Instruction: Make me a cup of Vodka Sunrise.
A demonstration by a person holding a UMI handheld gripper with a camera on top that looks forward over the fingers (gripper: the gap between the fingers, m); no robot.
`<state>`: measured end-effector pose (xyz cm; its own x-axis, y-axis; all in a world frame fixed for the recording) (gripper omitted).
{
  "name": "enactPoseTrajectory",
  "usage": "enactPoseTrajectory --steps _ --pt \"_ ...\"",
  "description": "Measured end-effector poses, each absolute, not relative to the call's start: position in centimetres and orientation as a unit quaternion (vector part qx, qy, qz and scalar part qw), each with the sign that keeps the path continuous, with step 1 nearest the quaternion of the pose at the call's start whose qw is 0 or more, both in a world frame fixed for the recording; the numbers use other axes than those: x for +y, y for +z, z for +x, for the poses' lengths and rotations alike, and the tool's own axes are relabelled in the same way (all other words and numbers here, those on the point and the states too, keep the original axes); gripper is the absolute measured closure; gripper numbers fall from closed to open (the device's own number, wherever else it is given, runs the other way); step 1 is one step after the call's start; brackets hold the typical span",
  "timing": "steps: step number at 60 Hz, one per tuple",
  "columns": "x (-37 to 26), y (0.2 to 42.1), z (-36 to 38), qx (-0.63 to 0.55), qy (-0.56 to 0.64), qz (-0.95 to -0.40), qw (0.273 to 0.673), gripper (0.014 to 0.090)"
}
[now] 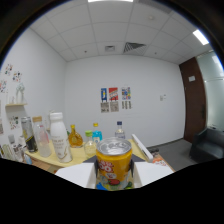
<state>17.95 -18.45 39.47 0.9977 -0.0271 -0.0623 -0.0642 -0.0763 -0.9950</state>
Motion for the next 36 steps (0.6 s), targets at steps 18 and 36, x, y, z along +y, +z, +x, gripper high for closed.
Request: enactPoseTrajectory --steps 18,36 --pt "-21.9 23.3 13.3 0.090 0.038 -0.796 0.597 0.0536" --pt "-21.2 17.9 13.3 0.006 -0.096 -0.817 0.569 0.0536"
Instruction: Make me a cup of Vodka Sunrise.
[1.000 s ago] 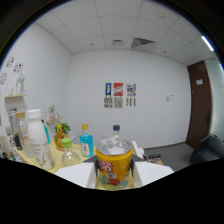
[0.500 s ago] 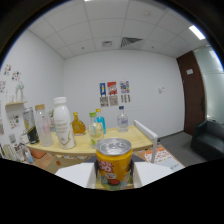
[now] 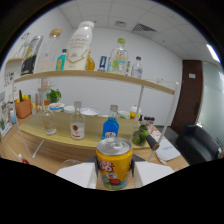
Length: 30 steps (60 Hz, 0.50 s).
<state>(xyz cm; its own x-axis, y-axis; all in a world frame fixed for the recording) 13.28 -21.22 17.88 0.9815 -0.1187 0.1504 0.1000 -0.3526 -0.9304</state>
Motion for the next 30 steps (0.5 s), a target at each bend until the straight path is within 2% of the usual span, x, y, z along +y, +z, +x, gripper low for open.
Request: enactPoseTrajectory --steps 9,19,27,30 --pt "-20.9 18.7 13.3 -0.105 -0.205 -0.797 0.559 0.0534" --pt "-20.8 19.7 12.5 -0.234 -0.316 -0.750 0.532 0.0536" --pt "-20.3 20.5 11.5 -0.353 -0.407 -0.679 0.499 0.0535" --pt "-20.2 20.3 11.3 -0.400 -0.440 -0.649 0.475 0.0532"
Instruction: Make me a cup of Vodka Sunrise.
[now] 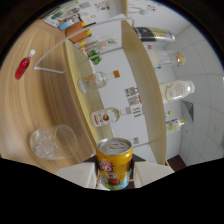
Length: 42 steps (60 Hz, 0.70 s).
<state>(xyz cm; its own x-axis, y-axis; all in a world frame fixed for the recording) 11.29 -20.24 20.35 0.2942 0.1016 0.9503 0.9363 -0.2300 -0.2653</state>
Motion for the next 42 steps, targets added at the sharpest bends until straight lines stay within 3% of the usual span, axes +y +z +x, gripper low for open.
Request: enactPoseTrajectory --steps 12,27,36,42 --pt "-20.0 19.6 10.3 -0.525 -0.509 -0.550 0.403 0.0531" --pt "-18.8 19.8 8.0 -0.615 -0.550 -0.432 0.364 0.0530" --pt "-18.6 19.7 7.9 -0.619 -0.547 -0.423 0.372 0.0530" --pt "-18.9 20.4 7.9 -0.601 -0.530 -0.441 0.405 0.0531"
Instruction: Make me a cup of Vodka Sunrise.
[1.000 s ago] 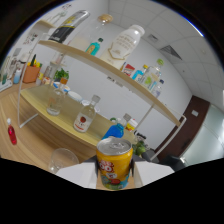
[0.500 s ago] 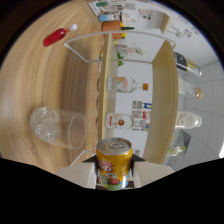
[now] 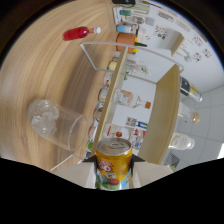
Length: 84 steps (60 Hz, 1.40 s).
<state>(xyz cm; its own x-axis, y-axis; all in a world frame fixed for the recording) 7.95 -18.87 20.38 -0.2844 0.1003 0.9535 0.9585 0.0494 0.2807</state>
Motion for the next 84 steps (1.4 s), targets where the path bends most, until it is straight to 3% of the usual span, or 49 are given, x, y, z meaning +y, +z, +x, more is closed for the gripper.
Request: enactPoseTrajectory --steps 8,19,24,29,37,43,60,73,84 --pt "-19.8 23.6 7.9 -0.530 -0.472 -0.502 0.494 0.0530" --pt "-22.1 31.3 9.4 -0.348 -0.315 -0.590 0.657 0.0529" --pt "-23.1 33.6 12.2 -0.250 -0.234 -0.624 0.703 0.0528" --pt "-23.3 33.8 15.7 -0.156 -0.157 -0.656 0.722 0.0526" --pt "-22.8 29.8 21.4 -0.037 -0.053 -0.700 0.711 0.0526" --pt "-22.2 24.1 24.9 0.020 -0.020 -0.734 0.679 0.0525" --pt "-21.2 9.8 28.5 0.048 0.001 -0.811 0.583 0.0525" --pt "-21.0 5.1 27.9 0.046 0.015 -0.837 0.546 0.0524" --pt "-21.1 4.6 27.6 0.052 0.015 -0.840 0.540 0.0517"
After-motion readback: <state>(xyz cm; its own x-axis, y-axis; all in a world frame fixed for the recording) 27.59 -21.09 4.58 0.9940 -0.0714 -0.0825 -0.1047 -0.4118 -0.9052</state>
